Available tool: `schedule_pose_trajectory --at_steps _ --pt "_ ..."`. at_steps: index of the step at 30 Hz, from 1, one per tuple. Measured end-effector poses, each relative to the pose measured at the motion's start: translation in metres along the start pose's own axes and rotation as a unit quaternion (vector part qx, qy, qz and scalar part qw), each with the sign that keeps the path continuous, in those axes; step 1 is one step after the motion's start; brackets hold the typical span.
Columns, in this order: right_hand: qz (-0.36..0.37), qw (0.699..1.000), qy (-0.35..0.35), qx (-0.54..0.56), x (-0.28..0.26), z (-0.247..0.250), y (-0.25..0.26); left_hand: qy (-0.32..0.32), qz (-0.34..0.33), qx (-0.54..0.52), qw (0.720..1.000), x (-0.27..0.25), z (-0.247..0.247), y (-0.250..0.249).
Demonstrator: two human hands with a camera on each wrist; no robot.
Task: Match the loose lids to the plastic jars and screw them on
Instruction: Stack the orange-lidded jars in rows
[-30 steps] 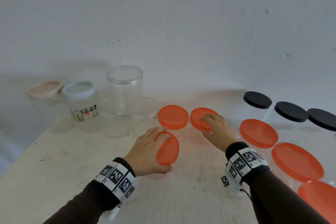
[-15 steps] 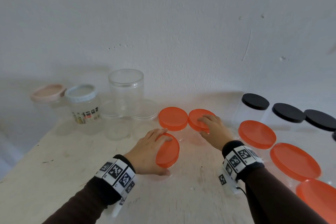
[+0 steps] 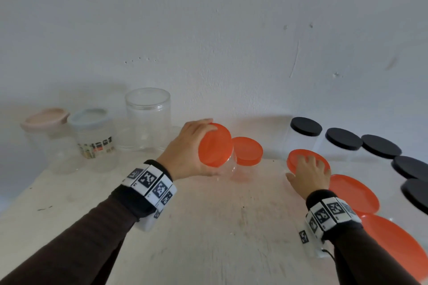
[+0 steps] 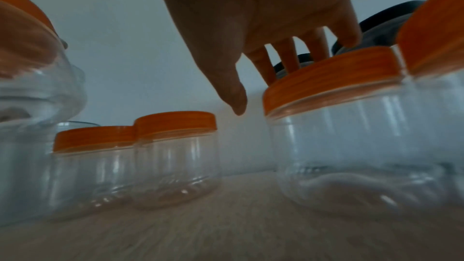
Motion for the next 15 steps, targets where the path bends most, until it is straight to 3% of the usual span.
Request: schedule_pose_trajectory --at_steps 5,15 --pt "0.062 0.997 -0.008 0.05 -0.011 0.007 0.008 -0.026 0.043 0.018 0.999 0.03 -0.006 0.022" --pt "0.241 0.964 0.036 0.103 -0.088 0.027 0.068 -0.027 0.036 0.041 0.998 0.051 -0.019 0.025"
Point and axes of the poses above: each hand's wrist, its own x-axis towards the middle knuckle, its own z-axis out of the back of the hand, y = z × x, the point moved 7 cm from there along x, towards the middle knuckle, and after that the axes turned 9 degrees about -y, right-handed, at the moved point
